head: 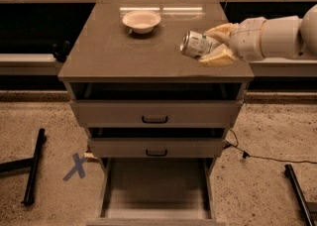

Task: Pick 7up can from bottom drawer and place on counter

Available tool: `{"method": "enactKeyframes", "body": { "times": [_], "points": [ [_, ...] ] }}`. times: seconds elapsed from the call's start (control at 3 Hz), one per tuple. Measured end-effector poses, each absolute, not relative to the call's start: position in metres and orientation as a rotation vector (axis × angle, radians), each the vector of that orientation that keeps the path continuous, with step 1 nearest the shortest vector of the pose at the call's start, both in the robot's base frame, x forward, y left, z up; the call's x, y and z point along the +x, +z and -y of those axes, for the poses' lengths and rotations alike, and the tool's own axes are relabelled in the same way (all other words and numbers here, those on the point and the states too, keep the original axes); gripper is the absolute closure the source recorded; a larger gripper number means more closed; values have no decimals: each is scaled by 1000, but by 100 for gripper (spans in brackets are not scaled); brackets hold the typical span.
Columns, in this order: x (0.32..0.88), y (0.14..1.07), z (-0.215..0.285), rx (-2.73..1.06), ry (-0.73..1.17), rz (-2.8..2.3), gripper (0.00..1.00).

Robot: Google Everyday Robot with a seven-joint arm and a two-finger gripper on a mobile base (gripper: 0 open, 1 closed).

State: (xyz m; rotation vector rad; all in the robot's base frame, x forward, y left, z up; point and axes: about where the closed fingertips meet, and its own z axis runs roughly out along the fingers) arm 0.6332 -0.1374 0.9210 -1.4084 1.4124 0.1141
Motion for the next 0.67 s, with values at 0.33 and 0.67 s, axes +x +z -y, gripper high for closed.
{"method": "enactKeyframes", "body": {
  "times": [0.33, 0.67],
  "points": [
    [663, 918, 140, -1424, 111, -1528, 100],
    [692, 904, 135, -1433, 127, -1622, 100]
  ]
}}
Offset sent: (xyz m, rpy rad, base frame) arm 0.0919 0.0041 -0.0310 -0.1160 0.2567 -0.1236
